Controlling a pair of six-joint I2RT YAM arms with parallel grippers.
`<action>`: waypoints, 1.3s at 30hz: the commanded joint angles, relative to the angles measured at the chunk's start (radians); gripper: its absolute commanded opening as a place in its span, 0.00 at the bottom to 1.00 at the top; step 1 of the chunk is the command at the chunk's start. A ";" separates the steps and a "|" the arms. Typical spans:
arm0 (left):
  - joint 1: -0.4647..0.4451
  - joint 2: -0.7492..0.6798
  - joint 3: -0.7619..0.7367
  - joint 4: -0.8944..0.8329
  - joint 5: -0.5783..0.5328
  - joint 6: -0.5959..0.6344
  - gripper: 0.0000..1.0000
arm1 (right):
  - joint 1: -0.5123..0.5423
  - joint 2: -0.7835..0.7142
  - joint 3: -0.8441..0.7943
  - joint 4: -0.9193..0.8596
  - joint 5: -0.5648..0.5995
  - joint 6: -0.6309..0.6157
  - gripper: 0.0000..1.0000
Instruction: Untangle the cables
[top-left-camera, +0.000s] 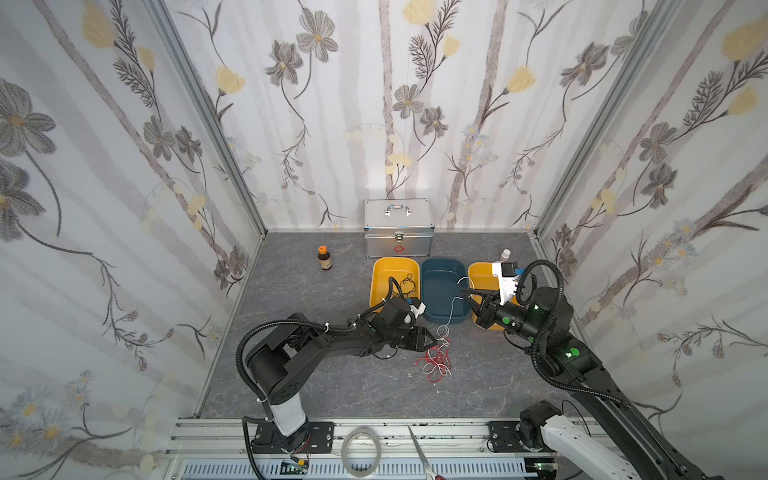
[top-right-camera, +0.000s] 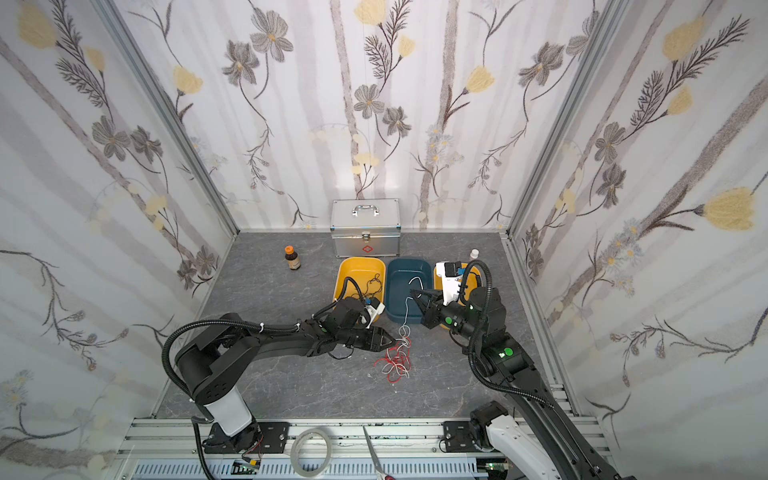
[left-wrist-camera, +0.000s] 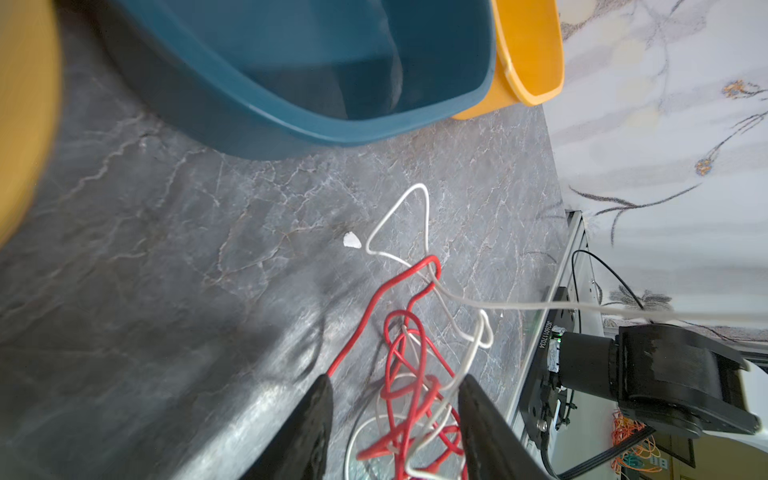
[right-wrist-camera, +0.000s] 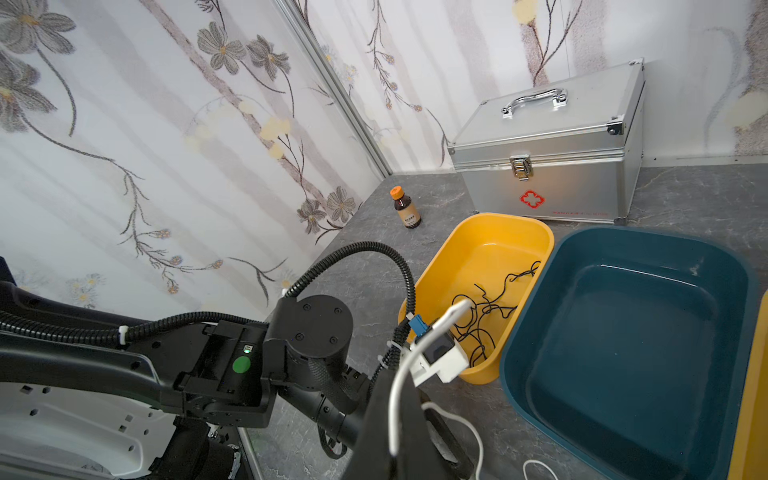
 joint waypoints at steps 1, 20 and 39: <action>-0.002 0.017 0.001 0.071 0.010 -0.010 0.42 | -0.007 -0.018 -0.001 -0.005 0.014 0.014 0.00; 0.031 -0.156 -0.143 0.041 -0.148 -0.031 0.00 | -0.128 -0.151 0.090 -0.209 0.451 0.009 0.00; 0.047 -0.471 -0.263 -0.093 -0.149 0.082 0.00 | -0.345 -0.105 -0.037 -0.171 0.214 0.104 0.00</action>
